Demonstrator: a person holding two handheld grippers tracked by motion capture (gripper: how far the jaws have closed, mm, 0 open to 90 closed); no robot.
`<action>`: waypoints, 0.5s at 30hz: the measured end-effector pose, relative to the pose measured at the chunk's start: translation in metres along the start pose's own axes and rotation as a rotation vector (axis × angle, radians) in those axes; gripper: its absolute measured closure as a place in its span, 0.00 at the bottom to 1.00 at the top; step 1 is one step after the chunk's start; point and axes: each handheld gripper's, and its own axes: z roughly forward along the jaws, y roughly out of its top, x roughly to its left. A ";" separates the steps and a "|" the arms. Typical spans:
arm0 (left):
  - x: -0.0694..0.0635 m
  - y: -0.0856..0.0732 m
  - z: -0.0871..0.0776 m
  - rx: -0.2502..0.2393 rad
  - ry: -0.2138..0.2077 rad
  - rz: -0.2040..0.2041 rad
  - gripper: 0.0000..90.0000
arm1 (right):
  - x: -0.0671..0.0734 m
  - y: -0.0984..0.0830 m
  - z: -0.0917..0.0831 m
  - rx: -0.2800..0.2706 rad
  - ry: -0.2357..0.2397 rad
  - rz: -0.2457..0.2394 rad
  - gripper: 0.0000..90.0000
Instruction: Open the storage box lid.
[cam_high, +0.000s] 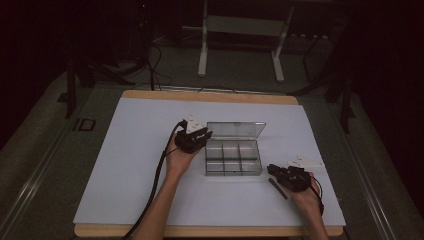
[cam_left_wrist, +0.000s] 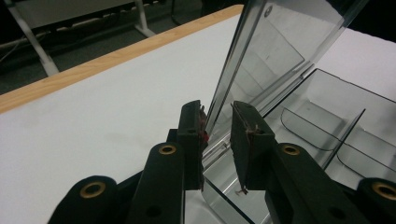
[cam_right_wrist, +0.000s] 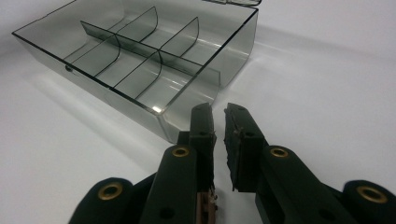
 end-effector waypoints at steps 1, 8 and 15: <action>0.001 0.000 0.001 0.000 -0.002 -0.002 0.83 | 0.000 0.000 0.000 0.000 0.001 0.000 0.90; 0.002 -0.003 0.009 0.002 -0.008 -0.020 0.80 | 0.002 0.003 -0.002 -0.017 -0.003 -0.002 0.90; 0.005 -0.003 0.012 0.002 -0.005 -0.026 0.81 | 0.009 0.008 -0.007 -0.053 0.007 -0.019 0.91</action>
